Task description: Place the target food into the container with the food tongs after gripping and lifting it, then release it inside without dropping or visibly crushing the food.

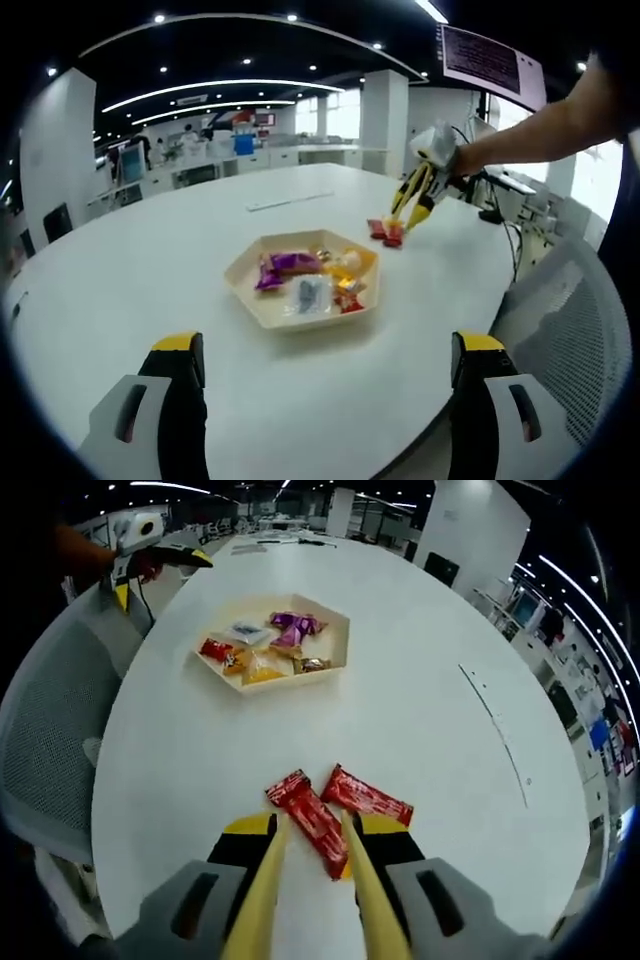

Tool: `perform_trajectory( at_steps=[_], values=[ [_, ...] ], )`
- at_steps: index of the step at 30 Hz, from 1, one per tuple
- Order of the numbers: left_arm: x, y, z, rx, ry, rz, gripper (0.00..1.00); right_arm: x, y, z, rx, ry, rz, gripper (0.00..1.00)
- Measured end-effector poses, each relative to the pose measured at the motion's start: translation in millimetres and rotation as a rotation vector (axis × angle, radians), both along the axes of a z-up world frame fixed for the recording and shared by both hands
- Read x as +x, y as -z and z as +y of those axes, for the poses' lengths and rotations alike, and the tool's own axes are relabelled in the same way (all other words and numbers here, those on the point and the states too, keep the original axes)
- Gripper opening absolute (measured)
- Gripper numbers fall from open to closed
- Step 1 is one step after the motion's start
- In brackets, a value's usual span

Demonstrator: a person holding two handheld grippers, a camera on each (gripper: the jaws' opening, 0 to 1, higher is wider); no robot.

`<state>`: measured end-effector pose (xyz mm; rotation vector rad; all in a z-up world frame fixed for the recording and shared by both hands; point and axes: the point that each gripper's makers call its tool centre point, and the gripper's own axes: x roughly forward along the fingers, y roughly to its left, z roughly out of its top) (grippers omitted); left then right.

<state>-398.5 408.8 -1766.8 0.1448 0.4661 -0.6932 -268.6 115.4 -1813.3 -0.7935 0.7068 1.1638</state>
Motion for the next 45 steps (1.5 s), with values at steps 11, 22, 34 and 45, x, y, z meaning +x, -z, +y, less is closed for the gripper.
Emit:
perform_trajectory(
  at_steps=[11,22,34,45],
  values=[
    [1.0,-0.1,0.6,-0.003,-0.004,-0.003,0.98,4.7,12.3,-6.3,-0.065,-0.029,0.001,0.29],
    [1.4,0.8,1.3,0.000,-0.006,0.000,0.98,-4.6,13.7,-0.1,-0.003,0.200,0.154,0.29],
    [0.4,1.5,0.4,0.010,0.002,-0.003,0.99,-9.4,10.1,7.4,-0.038,0.010,0.063,0.29],
    [-0.4,2.0,-0.7,0.010,0.007,0.001,0.98,-6.0,27.9,-2.6,-0.060,0.171,0.157,0.27]
  ],
)
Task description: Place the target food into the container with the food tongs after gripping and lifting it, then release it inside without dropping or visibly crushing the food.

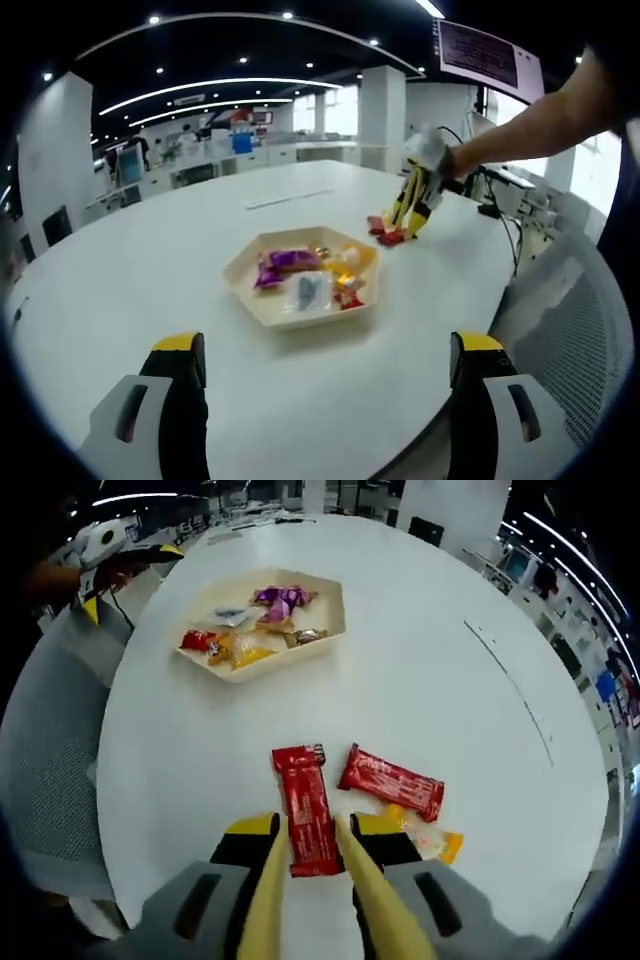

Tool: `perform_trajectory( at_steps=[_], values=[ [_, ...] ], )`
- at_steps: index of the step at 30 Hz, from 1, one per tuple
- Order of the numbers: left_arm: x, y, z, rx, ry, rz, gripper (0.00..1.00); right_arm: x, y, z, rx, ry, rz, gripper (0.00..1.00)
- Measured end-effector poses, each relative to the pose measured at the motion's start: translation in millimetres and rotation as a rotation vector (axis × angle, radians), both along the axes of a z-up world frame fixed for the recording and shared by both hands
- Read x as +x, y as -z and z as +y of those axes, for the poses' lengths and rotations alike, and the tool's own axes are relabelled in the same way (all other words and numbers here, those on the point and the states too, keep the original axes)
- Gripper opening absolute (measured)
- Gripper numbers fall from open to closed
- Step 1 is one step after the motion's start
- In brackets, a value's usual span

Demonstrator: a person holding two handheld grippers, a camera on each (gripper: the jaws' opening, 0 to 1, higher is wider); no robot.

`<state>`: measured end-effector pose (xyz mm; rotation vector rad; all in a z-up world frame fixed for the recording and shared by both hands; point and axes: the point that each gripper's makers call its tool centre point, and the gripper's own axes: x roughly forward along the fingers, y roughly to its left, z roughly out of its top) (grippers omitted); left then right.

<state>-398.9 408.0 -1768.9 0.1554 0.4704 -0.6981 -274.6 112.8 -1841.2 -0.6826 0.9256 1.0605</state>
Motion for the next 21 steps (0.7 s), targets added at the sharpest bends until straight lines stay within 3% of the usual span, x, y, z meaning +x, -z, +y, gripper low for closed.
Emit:
perform_trajectory(
  at_steps=[15,21],
  values=[
    [-1.5,2.0,-1.5,0.013,0.013,0.000,0.97,-2.4,1.5,3.8,-0.067,0.046,0.020,0.25],
    [-1.7,2.5,-2.1,0.017,0.019,-0.001,0.97,0.1,1.8,5.3,-0.027,0.053,0.017,0.25]
  ],
)
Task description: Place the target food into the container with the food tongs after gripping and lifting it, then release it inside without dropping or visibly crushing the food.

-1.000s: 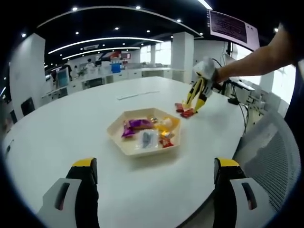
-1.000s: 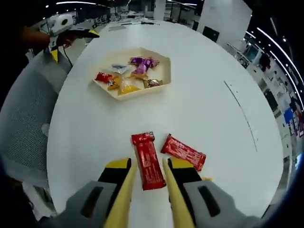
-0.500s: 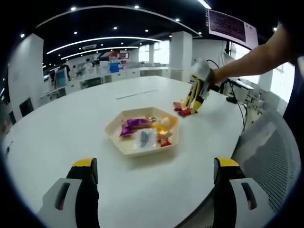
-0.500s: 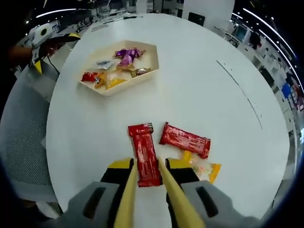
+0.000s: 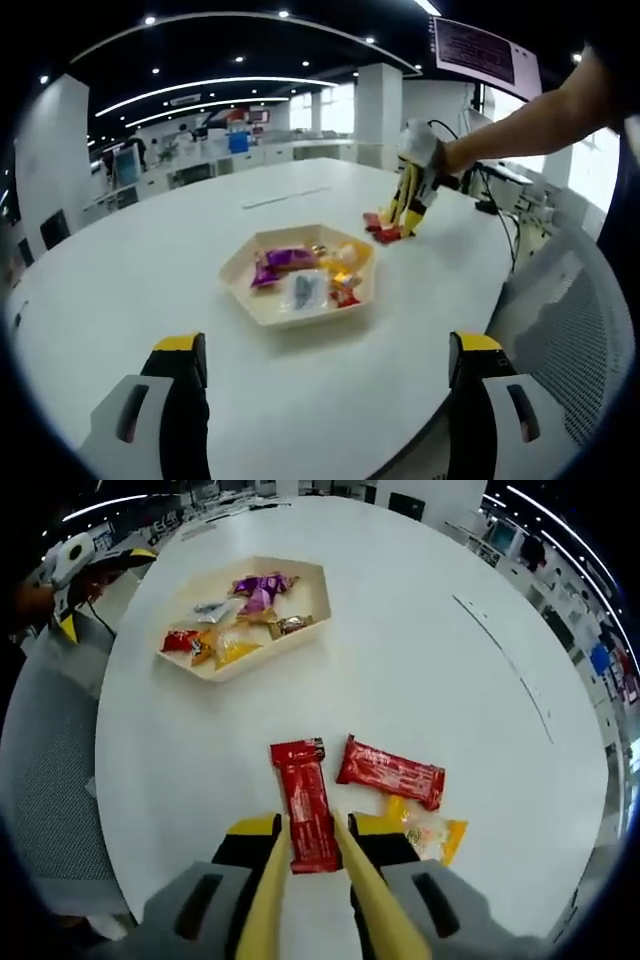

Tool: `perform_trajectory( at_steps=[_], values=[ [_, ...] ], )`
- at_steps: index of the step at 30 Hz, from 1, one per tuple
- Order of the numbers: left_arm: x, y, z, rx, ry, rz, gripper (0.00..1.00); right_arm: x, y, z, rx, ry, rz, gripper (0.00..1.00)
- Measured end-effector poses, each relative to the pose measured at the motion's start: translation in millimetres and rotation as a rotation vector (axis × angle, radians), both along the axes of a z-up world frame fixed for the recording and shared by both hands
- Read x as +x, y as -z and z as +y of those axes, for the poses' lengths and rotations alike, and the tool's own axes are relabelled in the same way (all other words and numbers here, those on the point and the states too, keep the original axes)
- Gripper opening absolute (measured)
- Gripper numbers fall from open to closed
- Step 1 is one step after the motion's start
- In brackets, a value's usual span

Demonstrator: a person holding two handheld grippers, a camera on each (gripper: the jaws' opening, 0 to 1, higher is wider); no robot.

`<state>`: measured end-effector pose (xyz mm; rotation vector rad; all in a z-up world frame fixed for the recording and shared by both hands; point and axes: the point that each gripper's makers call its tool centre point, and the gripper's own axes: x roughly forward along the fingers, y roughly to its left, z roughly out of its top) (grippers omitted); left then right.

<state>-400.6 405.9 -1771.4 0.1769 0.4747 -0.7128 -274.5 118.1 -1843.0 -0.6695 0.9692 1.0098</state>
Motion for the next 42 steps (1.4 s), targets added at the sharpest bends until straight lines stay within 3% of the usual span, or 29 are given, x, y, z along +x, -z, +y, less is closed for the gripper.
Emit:
perform_trajectory(
  at_steps=[3,5,14,20,26,29,42],
  values=[
    [0.6,-1.2,0.8,-0.005,-0.006,-0.002,0.97,3.7,-0.8,12.0,0.084,0.059,-0.026,0.25],
    [1.0,-2.0,1.2,-0.006,-0.009,-0.005,0.97,4.3,-1.7,15.2,0.054,0.009,-0.055,0.24],
    [2.5,-3.8,3.6,-0.005,-0.020,-0.016,0.97,3.0,-3.3,5.5,0.109,0.106,-0.051,0.24],
    [1.8,-2.4,2.2,0.003,-0.012,-0.013,0.97,-3.7,-2.5,-3.9,0.114,0.118,-0.046,0.25],
    [2.0,-2.8,2.7,0.000,-0.016,-0.011,0.96,-3.6,-3.5,-2.3,0.143,0.140,-0.062,0.24],
    [1.2,-1.8,1.6,0.008,-0.007,-0.011,0.96,-2.6,-3.3,-3.3,0.147,0.189,-0.047,0.23],
    [2.0,-2.7,2.8,0.003,-0.013,-0.013,0.96,2.0,-7.2,1.8,0.163,0.229,-0.033,0.22]
  ],
)
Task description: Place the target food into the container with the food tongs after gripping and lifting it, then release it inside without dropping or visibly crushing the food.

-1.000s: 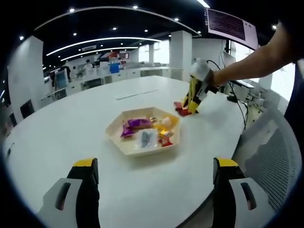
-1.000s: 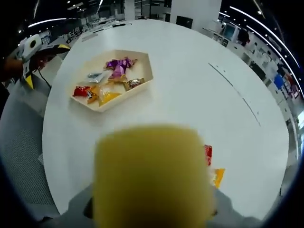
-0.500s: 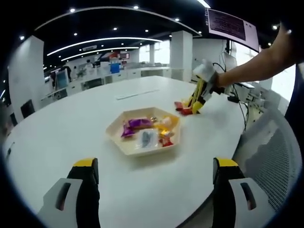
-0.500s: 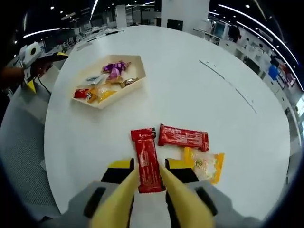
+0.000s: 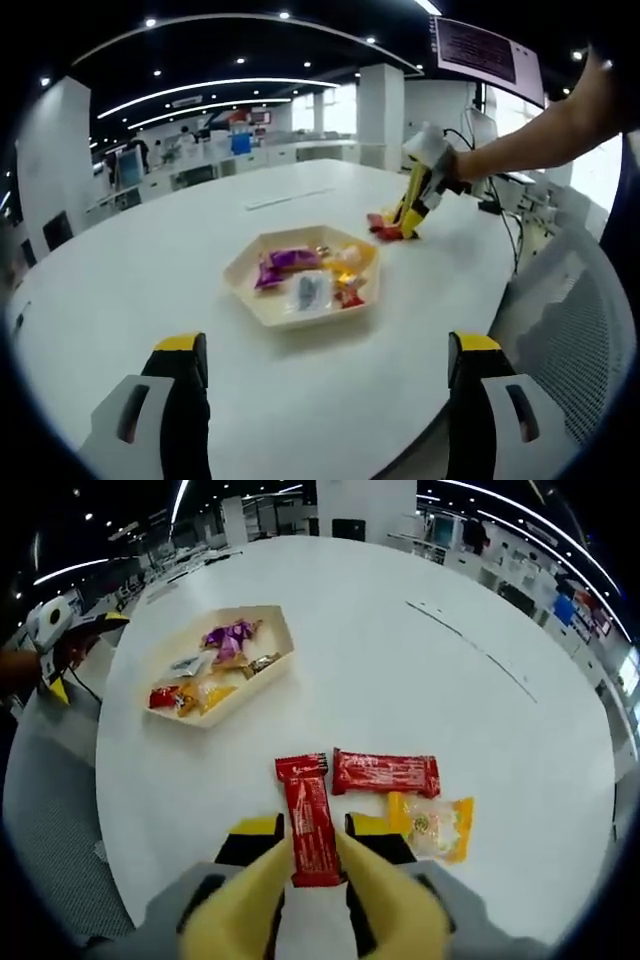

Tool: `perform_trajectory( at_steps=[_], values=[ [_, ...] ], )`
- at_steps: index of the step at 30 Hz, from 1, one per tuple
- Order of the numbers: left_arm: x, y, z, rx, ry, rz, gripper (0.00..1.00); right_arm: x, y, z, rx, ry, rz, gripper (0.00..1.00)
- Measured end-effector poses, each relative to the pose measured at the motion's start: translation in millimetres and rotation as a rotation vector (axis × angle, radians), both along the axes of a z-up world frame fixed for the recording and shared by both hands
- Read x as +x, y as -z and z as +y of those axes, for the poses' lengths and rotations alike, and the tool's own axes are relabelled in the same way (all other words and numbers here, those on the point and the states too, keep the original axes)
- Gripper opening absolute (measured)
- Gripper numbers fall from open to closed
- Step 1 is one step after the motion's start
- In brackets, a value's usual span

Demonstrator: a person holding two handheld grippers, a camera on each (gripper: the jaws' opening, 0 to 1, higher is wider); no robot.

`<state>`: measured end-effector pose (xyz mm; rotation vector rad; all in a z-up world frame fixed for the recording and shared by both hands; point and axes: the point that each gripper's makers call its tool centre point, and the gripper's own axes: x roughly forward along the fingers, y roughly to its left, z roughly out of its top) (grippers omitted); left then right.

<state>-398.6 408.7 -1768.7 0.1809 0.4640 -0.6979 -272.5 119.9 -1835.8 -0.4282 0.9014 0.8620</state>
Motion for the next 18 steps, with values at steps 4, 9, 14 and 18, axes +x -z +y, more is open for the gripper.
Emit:
perform_trajectory(
  at_steps=[4,9,14,18],
  values=[
    [0.2,0.0,0.1,-0.001,-0.001,0.000,0.96,3.8,-10.5,2.3,0.006,0.001,-0.006,0.22],
    [-0.3,0.6,-0.9,0.001,0.005,0.000,0.96,9.8,-27.6,3.6,-0.004,-0.026,-0.012,0.23],
    [-0.3,-0.5,-1.1,-0.001,0.006,-0.005,0.96,17.0,-43.0,1.9,-0.035,-0.053,-0.030,0.23],
    [-0.3,-0.6,-1.2,-0.002,0.006,-0.005,0.96,21.4,-53.5,1.4,-0.046,-0.060,-0.033,0.23]
  ],
)
